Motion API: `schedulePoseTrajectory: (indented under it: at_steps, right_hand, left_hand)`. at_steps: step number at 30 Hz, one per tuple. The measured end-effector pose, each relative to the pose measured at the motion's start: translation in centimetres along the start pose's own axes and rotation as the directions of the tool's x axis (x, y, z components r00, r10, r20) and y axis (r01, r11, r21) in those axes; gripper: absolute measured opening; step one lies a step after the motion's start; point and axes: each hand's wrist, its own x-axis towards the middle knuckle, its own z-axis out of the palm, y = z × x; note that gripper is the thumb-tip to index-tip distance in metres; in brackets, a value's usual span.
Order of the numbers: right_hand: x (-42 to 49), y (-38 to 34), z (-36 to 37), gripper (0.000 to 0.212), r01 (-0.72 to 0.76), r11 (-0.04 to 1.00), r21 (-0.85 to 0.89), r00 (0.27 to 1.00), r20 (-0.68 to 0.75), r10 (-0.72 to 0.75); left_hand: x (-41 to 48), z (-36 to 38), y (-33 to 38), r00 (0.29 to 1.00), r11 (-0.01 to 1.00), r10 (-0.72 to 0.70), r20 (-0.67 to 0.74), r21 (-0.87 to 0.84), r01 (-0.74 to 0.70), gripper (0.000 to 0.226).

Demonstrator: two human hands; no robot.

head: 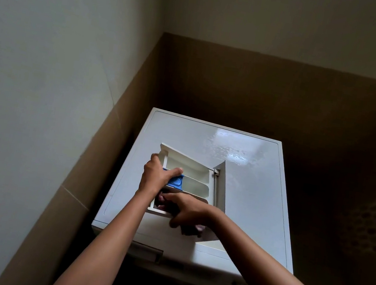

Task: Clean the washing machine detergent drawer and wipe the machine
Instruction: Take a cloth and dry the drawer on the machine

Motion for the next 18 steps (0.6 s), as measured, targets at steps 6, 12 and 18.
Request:
schedulePoseTrajectory:
  at_steps: [6,12,18]
  right_hand:
    - [0.3,-0.2,0.2,0.022,0.024,0.996,0.084,1.0,-0.008,-0.024]
    - [-1.2,0.7,-0.4,0.019,0.03,0.996,0.081,1.0,-0.001,-0.03]
    - [-2.4,2.6,-1.5,0.034,-0.036,0.997,-0.062,0.999,-0.003,0.036]
  left_hand:
    - [0.0,-0.1,-0.4,1.0,1.0,-0.009,0.002,-0.002,0.009,0.071]
    - [-0.4,0.1,-0.4,1.0,1.0,-0.006,0.002,0.001,0.006,0.07]
    - [-0.8,0.1,-1.1,1.0,0.999,-0.015,-0.006,-0.032,0.015,0.068]
